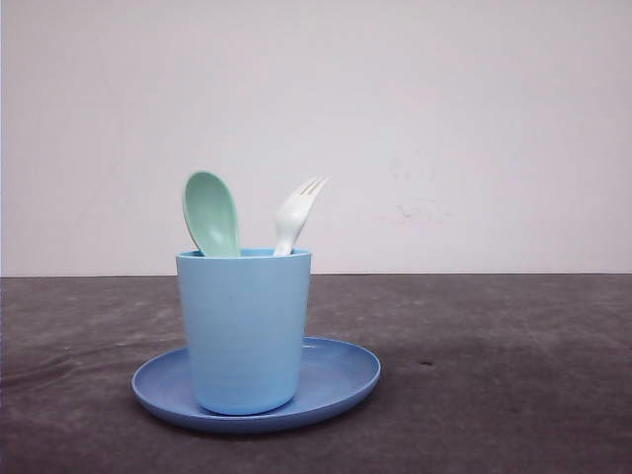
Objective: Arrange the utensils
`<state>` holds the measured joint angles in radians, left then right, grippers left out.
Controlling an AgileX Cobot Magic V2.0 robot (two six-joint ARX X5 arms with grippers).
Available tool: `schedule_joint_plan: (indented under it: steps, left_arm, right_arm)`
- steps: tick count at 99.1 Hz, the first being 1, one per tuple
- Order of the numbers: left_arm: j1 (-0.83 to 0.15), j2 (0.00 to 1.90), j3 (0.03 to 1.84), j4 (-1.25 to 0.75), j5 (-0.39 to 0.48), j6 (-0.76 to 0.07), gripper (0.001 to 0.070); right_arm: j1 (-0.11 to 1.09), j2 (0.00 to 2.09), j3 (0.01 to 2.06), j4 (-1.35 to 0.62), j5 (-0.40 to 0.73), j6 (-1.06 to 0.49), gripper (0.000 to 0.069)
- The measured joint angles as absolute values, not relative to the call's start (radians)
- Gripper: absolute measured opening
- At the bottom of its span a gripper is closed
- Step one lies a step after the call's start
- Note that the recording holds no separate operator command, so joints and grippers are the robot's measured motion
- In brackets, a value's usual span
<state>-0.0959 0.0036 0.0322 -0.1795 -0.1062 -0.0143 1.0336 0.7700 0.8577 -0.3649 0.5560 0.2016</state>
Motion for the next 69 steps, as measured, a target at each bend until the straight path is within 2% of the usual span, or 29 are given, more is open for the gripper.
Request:
schedule_joint_plan:
  steps: [8, 18, 48, 69]
  left_arm:
    - [-0.096, 0.004, 0.032, -0.179, -0.106, -0.014, 0.0023]
    - [-0.096, 0.004, 0.032, -0.179, -0.106, -0.014, 0.0023]
    - [-0.096, 0.004, 0.032, -0.179, -0.106, -0.014, 0.0023]
    - [-0.096, 0.004, 0.032, -0.179, -0.106, -0.014, 0.0023]
  right_arm:
    - [0.961, 0.77, 0.858, -0.311, 0.518, 0.145, 0.0008]
    - [0.828, 0.77, 0.858, -0.274, 0.406, 0.094, 0.0008]
    - [0.324, 0.749, 0.843, -0.266, 0.107, 0.051, 0.0008]
    - [0.072, 0.634, 0.698, -0.232, 0.071, 0.047, 0.0008]
